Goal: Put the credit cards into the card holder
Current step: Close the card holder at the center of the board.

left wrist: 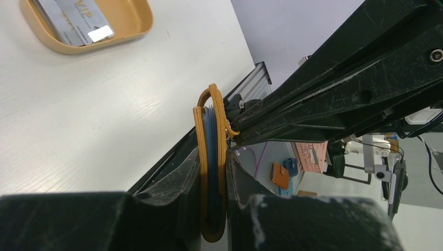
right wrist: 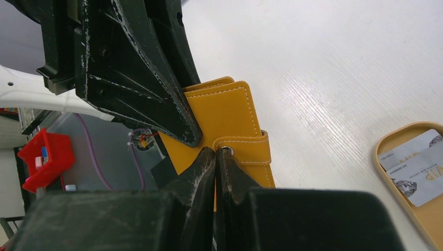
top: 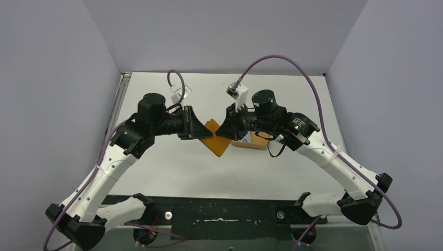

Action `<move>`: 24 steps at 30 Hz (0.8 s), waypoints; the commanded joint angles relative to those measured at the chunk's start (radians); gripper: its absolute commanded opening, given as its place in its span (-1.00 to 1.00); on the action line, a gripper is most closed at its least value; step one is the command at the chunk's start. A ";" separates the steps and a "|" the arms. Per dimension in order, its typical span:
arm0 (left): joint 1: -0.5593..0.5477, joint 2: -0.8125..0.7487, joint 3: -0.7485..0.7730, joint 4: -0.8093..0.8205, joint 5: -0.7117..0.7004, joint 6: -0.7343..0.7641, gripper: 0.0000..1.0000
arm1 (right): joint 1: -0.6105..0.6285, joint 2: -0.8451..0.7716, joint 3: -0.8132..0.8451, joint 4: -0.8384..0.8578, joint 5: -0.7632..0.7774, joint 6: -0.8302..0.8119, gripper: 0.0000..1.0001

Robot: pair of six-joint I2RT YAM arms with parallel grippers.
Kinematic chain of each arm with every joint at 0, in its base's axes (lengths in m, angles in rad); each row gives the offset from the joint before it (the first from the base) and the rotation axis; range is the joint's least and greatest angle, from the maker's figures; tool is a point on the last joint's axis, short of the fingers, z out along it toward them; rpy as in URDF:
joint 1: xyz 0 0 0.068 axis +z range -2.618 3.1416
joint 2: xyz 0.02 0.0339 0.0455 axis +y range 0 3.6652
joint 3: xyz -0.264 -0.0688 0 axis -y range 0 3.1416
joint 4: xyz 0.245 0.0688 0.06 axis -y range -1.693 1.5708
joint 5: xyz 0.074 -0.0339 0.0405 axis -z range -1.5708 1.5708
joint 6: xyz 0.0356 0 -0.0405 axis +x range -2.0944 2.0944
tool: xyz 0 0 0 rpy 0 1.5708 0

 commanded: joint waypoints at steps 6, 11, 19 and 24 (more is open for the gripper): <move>-0.001 -0.051 0.056 0.055 -0.007 0.025 -1.00 | -0.009 -0.036 0.012 0.005 -0.021 -0.005 -1.00; 0.003 -0.057 0.047 0.061 0.003 0.023 -1.00 | -0.045 -0.051 -0.001 0.003 -0.067 0.002 -1.00; 0.008 -0.058 0.041 0.077 0.012 0.017 -1.00 | -0.058 -0.052 -0.018 0.021 -0.090 0.016 -1.00; 0.009 -0.053 0.041 0.091 0.019 0.008 -1.00 | -0.057 -0.045 -0.028 0.047 -0.109 0.038 -1.00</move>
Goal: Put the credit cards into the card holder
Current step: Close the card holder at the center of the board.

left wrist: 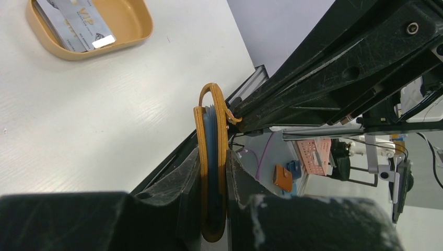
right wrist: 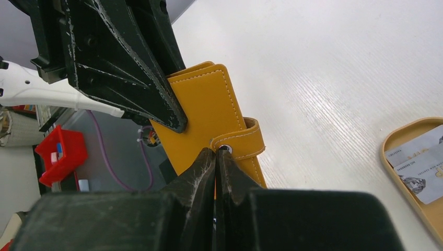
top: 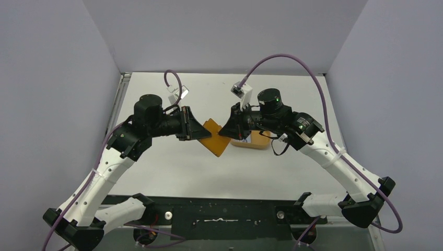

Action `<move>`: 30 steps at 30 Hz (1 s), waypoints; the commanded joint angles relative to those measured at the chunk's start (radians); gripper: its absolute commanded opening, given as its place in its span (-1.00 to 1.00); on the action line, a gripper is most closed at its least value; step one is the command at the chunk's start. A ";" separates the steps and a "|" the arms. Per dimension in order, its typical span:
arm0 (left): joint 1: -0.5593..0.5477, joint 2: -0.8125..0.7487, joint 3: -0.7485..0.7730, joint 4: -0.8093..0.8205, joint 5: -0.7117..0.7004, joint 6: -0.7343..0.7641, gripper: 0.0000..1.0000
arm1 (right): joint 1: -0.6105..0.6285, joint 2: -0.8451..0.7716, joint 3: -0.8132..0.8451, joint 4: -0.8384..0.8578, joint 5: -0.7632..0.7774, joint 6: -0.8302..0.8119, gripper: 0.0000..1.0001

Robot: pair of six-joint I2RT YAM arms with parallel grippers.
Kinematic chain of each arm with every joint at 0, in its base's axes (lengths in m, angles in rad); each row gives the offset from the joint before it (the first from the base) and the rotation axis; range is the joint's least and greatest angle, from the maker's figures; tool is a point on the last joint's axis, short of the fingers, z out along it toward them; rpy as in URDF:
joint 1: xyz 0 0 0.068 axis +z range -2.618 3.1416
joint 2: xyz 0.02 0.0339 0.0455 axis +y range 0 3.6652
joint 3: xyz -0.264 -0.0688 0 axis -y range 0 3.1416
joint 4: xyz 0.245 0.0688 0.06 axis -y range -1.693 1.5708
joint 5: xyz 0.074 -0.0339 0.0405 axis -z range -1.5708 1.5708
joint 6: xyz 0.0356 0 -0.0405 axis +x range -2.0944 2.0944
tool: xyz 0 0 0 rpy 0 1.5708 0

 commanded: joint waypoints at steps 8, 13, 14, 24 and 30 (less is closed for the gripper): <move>0.005 -0.010 0.051 0.105 0.040 -0.016 -1.00 | 0.005 -0.012 -0.010 0.066 -0.046 0.039 -1.00; 0.005 -0.008 0.053 0.112 0.041 -0.019 -1.00 | 0.010 -0.012 -0.011 0.065 -0.047 0.038 -1.00; 0.005 -0.008 0.053 0.112 0.041 -0.019 -1.00 | 0.009 -0.015 -0.012 0.068 -0.047 0.038 -1.00; 0.005 -0.007 0.050 0.114 0.043 -0.020 -1.00 | 0.010 -0.015 -0.019 0.089 -0.062 0.058 -1.00; 0.005 -0.009 0.057 0.126 0.053 -0.031 -1.00 | 0.011 -0.009 -0.022 0.080 -0.055 0.056 -1.00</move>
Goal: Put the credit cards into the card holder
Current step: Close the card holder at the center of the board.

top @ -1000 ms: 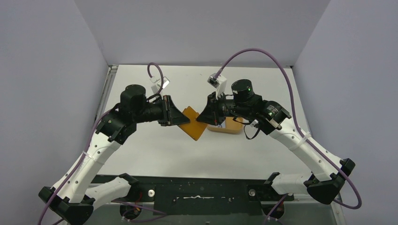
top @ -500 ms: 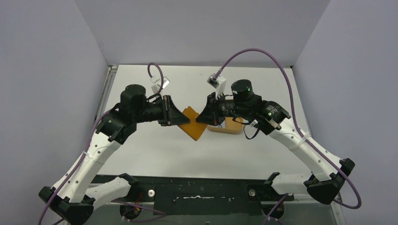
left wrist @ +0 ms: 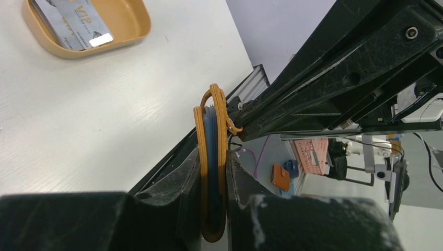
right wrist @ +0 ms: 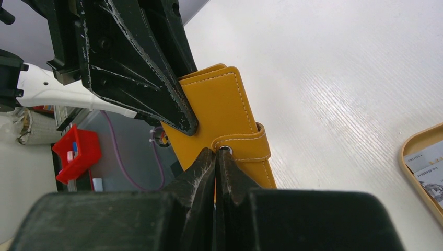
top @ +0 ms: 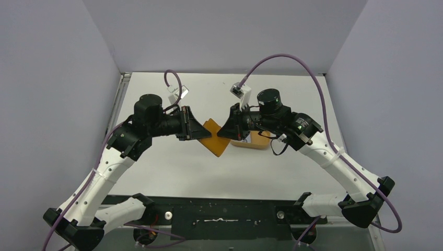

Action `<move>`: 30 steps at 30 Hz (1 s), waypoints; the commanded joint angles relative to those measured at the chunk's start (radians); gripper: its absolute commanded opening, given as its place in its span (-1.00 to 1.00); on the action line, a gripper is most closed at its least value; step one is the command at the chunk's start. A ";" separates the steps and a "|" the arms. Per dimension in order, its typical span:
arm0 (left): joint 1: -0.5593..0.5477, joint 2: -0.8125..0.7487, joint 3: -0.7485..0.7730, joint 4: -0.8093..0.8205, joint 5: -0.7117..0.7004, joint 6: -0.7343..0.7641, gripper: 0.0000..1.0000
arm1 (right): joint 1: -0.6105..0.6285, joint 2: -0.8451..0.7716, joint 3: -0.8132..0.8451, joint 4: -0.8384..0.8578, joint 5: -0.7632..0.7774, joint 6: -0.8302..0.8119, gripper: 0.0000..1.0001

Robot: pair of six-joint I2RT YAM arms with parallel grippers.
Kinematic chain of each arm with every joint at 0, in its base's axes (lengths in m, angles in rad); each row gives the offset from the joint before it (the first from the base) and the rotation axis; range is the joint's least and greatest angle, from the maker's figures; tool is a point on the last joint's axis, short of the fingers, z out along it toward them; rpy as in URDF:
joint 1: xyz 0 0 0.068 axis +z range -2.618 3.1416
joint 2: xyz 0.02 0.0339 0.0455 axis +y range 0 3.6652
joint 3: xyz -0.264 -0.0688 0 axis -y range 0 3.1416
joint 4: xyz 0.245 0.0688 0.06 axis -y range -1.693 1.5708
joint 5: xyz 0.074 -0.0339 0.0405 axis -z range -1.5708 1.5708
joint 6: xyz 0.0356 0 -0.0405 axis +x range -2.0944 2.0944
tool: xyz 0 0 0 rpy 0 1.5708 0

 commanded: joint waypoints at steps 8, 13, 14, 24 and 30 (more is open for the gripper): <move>0.003 -0.032 0.051 0.189 0.082 -0.068 -1.00 | 0.012 0.014 -0.020 0.023 0.002 0.012 -1.00; 0.002 -0.046 0.045 0.235 0.113 -0.094 -1.00 | 0.012 0.022 -0.026 0.034 0.001 0.026 -1.00; 0.002 -0.047 0.044 0.243 0.117 -0.098 -1.00 | 0.012 0.025 -0.027 0.037 0.001 0.028 -1.00; -0.004 -0.052 0.039 0.317 0.167 -0.149 -1.00 | 0.014 0.048 -0.026 0.047 0.002 0.045 -1.00; -0.009 -0.058 0.038 0.342 0.184 -0.161 -1.00 | 0.014 0.057 -0.025 0.048 0.002 0.047 -1.00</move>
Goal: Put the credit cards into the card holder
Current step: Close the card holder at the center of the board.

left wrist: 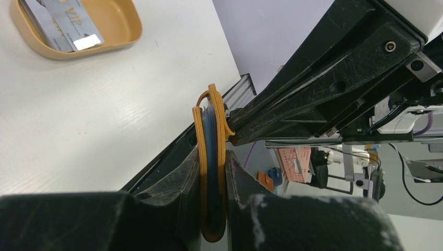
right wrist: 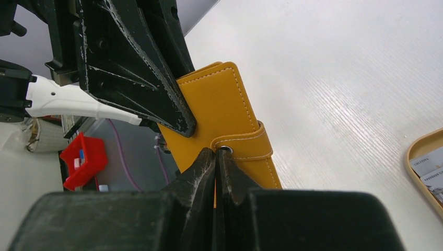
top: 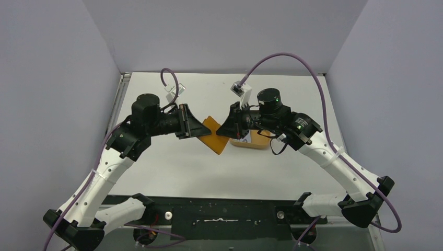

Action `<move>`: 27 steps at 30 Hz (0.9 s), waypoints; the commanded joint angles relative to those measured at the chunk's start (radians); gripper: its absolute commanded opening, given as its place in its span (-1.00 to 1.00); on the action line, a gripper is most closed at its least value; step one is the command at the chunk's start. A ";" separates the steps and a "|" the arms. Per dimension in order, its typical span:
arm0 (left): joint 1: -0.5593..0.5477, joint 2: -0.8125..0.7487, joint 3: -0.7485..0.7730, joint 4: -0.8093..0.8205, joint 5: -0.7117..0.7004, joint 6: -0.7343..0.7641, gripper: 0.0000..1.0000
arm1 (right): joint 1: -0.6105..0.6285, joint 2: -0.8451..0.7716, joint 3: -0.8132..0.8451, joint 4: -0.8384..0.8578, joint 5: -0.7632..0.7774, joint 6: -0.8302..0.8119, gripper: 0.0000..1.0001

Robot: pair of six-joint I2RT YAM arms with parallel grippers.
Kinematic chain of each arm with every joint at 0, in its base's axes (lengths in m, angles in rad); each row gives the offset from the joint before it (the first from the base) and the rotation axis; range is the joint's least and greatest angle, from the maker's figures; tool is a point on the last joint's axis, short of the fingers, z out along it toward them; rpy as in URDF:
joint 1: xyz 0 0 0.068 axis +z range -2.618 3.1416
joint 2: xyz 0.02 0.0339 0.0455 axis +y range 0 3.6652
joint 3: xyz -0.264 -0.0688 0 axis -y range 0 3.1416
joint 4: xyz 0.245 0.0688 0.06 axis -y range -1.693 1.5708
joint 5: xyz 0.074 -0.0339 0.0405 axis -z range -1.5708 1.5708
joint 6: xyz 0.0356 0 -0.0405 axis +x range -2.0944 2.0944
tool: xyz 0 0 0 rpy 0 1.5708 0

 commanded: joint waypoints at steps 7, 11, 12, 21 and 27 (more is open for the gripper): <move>0.000 -0.055 0.049 0.060 0.024 0.076 -1.00 | -0.035 -0.036 -0.016 -0.005 -0.019 -0.005 -0.59; 0.068 -0.061 -0.059 0.006 -0.032 0.098 -1.00 | -0.063 -0.128 0.006 -0.080 0.012 -0.037 0.30; 0.084 -0.062 -0.091 0.015 -0.033 0.089 -1.00 | -0.063 -0.141 0.016 -0.109 0.021 -0.049 0.43; 0.116 0.019 -0.387 0.191 -0.176 0.037 -1.00 | -0.061 -0.239 -0.130 -0.154 0.311 -0.084 0.96; 0.115 0.235 -0.485 0.372 -0.224 0.004 -1.00 | -0.055 -0.280 -0.284 -0.052 0.421 -0.032 0.96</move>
